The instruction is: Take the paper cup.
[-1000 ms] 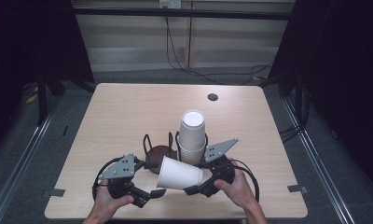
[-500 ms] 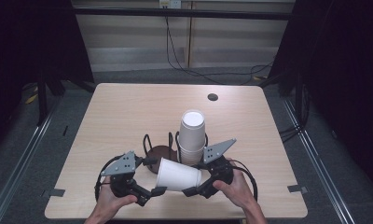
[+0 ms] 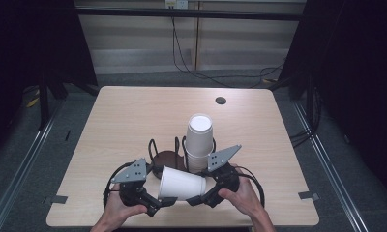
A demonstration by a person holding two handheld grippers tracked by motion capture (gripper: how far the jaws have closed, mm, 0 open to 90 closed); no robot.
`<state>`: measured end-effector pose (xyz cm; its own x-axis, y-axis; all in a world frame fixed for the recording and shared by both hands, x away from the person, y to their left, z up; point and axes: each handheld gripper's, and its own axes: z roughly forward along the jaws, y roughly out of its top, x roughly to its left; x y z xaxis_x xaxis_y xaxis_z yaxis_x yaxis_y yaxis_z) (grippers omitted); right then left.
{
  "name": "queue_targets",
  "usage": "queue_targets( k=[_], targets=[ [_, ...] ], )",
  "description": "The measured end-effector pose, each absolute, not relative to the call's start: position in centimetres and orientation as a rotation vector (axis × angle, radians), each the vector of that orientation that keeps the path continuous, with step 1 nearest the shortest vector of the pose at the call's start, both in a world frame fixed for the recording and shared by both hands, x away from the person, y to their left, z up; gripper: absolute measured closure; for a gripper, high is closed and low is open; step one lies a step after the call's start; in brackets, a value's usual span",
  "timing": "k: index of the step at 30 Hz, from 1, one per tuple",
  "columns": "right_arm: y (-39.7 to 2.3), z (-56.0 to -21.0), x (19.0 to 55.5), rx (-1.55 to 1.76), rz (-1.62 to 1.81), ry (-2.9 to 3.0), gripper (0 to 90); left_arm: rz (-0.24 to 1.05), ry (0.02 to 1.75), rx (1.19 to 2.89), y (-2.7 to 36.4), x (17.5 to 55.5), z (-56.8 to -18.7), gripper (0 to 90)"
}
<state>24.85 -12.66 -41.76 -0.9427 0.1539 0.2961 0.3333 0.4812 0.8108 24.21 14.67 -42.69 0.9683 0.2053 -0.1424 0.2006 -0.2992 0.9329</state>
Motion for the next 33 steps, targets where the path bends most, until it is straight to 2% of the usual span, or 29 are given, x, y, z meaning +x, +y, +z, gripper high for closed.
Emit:
queue_targets(
  k=[14, 33],
  targets=[
    [-12.34, -42.13, 24.61, -0.398, -1.429, -2.553, 24.4, -0.043, 0.285, 1.892, 14.31, 24.30, -42.81, 2.1],
    [-12.06, -42.56, 24.70, -0.409, -1.448, -2.584, 19.3, -0.048, 0.254, 1.902, 14.91, 24.19, -42.01, 12.0]
  ],
)
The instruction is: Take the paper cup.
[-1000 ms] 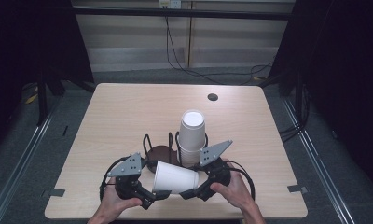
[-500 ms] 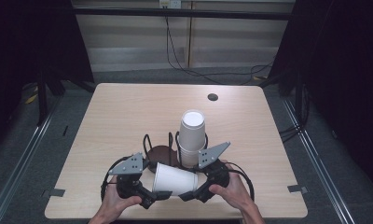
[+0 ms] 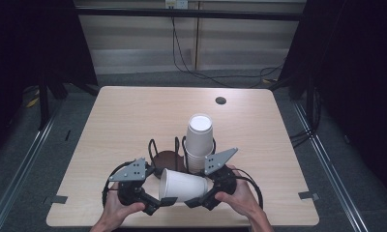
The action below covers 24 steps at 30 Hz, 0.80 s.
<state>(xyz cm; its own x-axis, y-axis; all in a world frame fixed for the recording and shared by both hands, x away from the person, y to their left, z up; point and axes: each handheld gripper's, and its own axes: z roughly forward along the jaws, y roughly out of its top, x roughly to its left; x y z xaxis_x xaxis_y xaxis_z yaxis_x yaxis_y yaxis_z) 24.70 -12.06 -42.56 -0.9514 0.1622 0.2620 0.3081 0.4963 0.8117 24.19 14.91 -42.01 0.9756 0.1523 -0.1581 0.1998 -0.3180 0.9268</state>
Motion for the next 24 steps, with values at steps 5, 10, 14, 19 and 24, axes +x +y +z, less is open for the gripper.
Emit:
queue_targets(
  k=[5, 10, 14, 19, 24],
  targets=[
    [-12.1, -42.5, 24.6, -0.414, -1.466, -2.584, 15.3, -0.049, 0.252, 1.908, 14.8, 24.1, -42.0, 12.4],
    [-12.5, -42.4, 24.5, -0.436, -1.486, -2.595, 13.8, -0.049, 0.261, 1.915, 14.9, 24.2, -41.9, 12.6],
    [-13.0, -42.5, 24.4, -0.465, -1.504, -2.591, 13.8, -0.036, 0.283, 1.916, 15.3, 24.3, -41.6, 12.7],
    [-13.5, -42.6, 24.4, -0.491, -1.516, -2.596, 13.9, -0.013, 0.304, 1.925, 15.8, 24.4, -41.3, 12.7],
    [-13.8, -42.5, 24.3, -0.499, -1.526, -2.593, 13.8, -0.002, 0.316, 1.932, 16.1, 24.5, -41.0, 12.7]
  ],
)
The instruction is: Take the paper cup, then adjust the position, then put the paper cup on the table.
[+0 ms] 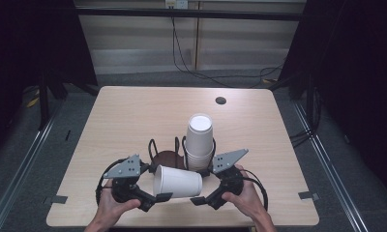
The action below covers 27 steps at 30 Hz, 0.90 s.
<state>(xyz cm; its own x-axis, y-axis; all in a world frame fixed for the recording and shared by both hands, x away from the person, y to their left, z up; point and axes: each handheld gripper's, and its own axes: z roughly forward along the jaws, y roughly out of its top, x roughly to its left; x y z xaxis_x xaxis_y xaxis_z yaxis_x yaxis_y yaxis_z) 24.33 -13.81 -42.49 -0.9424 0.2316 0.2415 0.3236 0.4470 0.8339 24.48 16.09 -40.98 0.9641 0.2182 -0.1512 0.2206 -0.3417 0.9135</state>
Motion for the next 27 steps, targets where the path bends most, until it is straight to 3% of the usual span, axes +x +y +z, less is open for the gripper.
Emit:
queue_targets(
  k=[27],
  targets=[
    [-15.4, -42.4, 24.1, -0.586, -1.572, -2.607, 13.7, 0.031, 0.378, 2.047, 18.7, 24.1, -40.9, 13.0]
  ],
)
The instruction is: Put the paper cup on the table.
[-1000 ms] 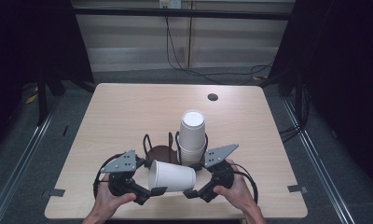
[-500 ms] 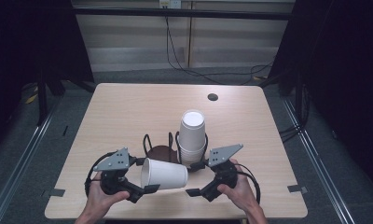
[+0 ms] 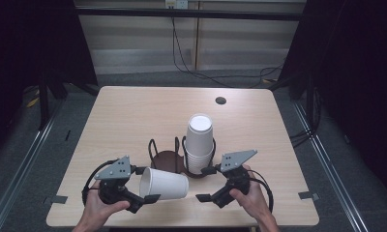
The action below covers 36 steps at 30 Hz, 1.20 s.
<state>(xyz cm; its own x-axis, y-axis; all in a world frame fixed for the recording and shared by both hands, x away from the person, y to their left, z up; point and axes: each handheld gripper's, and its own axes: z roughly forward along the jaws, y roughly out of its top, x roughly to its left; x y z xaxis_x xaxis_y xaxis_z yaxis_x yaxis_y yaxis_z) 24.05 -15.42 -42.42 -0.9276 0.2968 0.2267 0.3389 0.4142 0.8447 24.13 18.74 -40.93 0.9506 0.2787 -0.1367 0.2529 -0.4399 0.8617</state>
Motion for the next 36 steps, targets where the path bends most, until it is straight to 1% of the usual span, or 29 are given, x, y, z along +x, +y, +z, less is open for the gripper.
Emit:
queue_targets(
  k=[5, 7, 9, 11, 15, 18, 23, 26, 36],
  targets=[
    [-15.6, -42.3, 24.1, -0.594, -1.582, -2.614, 13.7, 0.033, 0.386, 2.084, 19.6, 24.1, -40.7, 13.0],
    [-15.7, -42.3, 24.1, -0.619, -1.589, -2.614, 13.7, 0.054, 0.415, 2.111, 20.2, 24.1, -40.6, 13.0],
    [-15.7, -42.4, 24.0, -0.629, -1.595, -2.615, 13.8, 0.038, 0.422, 2.120, 20.6, 24.1, -40.6, 13.0],
    [-15.7, -42.5, 24.0, -0.630, -1.589, -2.621, 13.8, 0.055, 0.430, 2.154, 20.8, 24.1, -40.5, 13.0],
    [-15.9, -42.5, 24.1, -0.653, -1.579, -2.632, 13.9, 0.075, 0.455, 2.156, 21.5, 24.0, -40.1, 12.8],
    [-16.0, -42.4, 24.1, -0.657, -1.581, -2.633, 13.9, 0.102, 0.465, 2.189, 21.9, 24.0, -39.7, 12.8],
    [-15.9, -42.3, 24.1, -0.647, -1.587, -2.639, 14.1, 0.101, 0.489, 2.241, 22.6, 24.6, -39.5, 12.7],
    [-16.0, -42.3, 24.2, -0.649, -1.589, -2.635, 14.1, 0.121, 0.509, 2.258, 22.9, 25.0, -39.4, 12.6],
    [-16.4, -42.4, 24.2, -0.661, -1.591, -2.631, 14.0, 0.128, 0.587, 2.308, 24.3, 26.3, -39.3, 12.4]
  ],
)
